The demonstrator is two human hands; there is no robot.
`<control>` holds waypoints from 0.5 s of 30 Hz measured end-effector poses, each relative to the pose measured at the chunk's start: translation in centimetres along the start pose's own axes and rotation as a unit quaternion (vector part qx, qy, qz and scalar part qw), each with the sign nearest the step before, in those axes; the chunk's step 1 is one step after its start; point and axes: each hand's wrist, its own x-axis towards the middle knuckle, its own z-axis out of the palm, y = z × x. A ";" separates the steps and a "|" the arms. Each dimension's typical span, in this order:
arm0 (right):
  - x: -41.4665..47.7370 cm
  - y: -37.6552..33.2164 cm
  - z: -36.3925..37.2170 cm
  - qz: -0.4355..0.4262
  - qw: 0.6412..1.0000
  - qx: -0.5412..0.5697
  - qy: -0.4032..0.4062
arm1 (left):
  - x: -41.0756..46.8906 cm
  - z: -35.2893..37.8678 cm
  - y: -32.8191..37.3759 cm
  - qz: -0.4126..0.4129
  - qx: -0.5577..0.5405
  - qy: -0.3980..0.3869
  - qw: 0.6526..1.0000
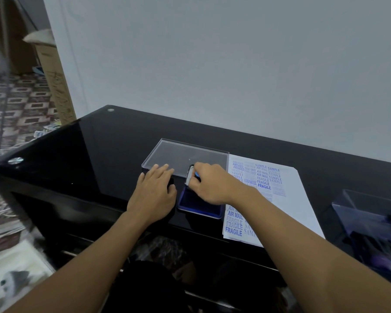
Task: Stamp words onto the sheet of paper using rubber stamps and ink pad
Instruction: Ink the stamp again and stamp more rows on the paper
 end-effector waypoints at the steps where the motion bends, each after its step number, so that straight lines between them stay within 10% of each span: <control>1: 0.0 0.0 0.1 0.000 1.000 -0.003 0.001 | 0.0 0.0 0.0 0.001 0.000 0.001 1.000; 15: -0.4 -0.5 2.1 -0.017 0.998 -0.045 0.037 | -0.3 0.0 0.1 0.008 0.014 -0.005 1.000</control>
